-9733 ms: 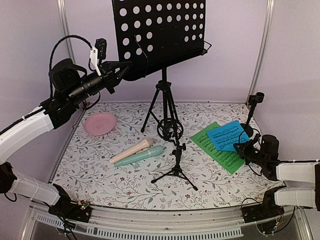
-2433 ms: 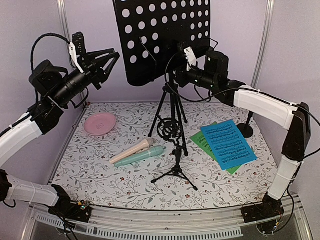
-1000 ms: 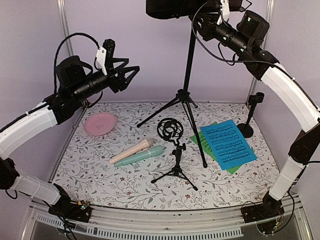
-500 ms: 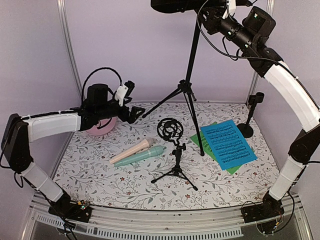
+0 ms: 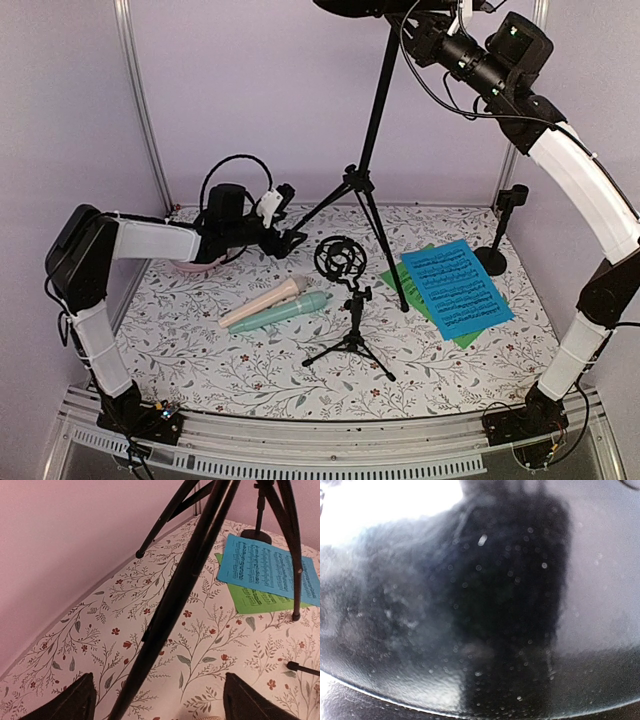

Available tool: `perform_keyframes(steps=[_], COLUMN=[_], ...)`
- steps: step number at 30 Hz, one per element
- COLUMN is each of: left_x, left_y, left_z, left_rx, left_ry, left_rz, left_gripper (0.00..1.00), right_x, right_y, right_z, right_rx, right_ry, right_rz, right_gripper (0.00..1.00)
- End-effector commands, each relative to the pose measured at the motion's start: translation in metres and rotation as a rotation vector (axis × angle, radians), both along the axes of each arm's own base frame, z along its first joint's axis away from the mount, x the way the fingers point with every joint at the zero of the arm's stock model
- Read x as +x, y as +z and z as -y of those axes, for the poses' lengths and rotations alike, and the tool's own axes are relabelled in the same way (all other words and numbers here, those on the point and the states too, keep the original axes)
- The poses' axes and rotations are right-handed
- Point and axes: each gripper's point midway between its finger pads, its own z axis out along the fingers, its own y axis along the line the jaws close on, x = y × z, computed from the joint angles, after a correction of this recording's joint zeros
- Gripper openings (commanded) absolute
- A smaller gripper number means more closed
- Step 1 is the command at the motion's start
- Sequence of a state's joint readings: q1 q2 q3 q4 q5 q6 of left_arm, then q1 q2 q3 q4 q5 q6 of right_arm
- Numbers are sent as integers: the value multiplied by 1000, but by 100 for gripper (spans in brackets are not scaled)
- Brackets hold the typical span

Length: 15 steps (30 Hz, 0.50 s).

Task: Pack up the instrument practice props

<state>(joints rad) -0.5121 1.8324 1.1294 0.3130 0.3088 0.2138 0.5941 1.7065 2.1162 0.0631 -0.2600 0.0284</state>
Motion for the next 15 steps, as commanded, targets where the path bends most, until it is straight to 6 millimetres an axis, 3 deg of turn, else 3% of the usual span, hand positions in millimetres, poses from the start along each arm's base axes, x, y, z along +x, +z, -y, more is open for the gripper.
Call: perform_keyframes(steps=[1,4,7,14,15], left_x=[12,16,18,-6,-10], left_y=[12,8,2,2,3], left_z=[10,13,15,26,26], left_rx=[-18,-10,5,12,18], left_ry=[-32,-42,-54,-104,-100], left_rz=[98,104,111,146,160], left_gripper=[88,84,71,1,0], right_x=[-95,-98,-101,-92,-90], right_y=[113,115,115,106,104], right_z=[65,65,65,59,58], right_rx=[282,289,290,258,250], right_ry=[67,90,110,92,86], right_rz=[279,272,261,238,237], right_gripper=[0,0,0,0,0])
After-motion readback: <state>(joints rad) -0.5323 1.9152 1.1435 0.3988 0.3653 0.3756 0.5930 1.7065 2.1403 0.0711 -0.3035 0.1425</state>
